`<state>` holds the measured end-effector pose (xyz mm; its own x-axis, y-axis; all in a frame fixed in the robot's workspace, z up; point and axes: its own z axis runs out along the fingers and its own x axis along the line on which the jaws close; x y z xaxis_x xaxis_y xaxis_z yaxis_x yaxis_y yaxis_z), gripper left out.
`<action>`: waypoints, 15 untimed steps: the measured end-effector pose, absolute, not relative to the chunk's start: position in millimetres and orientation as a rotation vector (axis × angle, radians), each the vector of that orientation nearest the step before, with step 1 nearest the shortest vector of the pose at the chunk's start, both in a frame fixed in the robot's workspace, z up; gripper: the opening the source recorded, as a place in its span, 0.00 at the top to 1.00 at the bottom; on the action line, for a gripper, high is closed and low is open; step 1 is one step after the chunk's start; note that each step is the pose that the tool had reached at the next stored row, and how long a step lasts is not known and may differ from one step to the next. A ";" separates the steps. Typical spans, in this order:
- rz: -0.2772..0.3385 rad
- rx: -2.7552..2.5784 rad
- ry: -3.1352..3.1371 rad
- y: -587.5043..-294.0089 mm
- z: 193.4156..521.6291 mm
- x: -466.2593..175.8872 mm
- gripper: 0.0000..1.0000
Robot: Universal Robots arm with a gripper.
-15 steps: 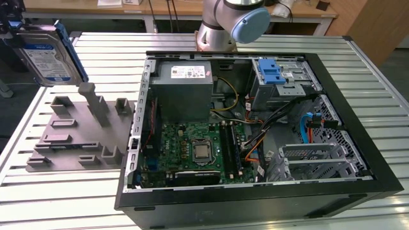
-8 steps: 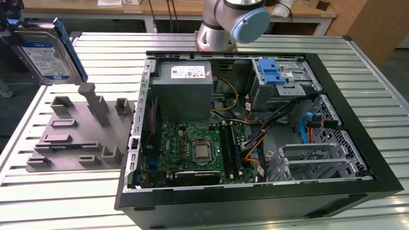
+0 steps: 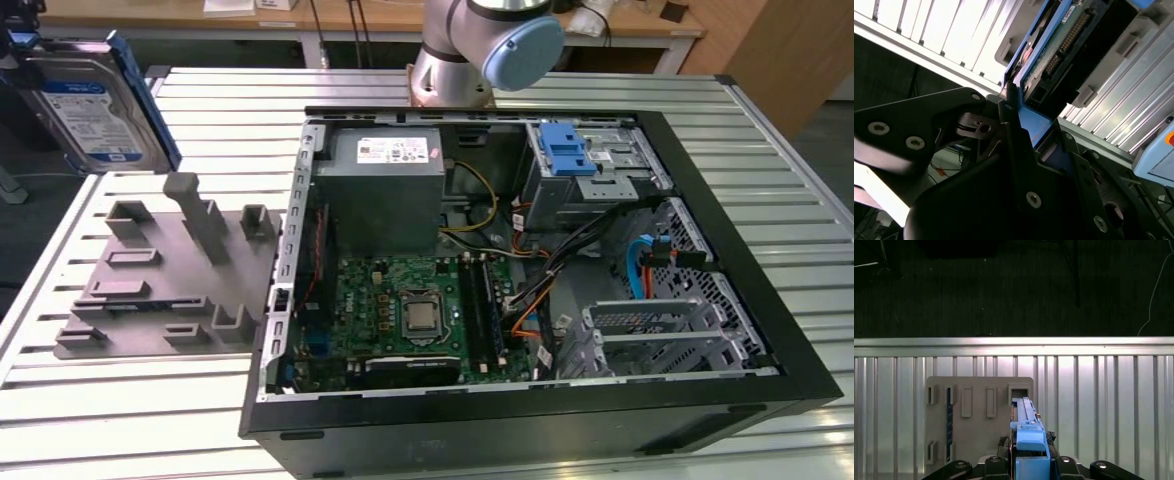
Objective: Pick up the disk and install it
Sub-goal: 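Pick up the disk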
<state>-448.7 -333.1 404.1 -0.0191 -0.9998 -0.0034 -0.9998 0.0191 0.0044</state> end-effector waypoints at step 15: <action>-0.009 2.200 -2.242 -333.1 416.3 -448.7 0.64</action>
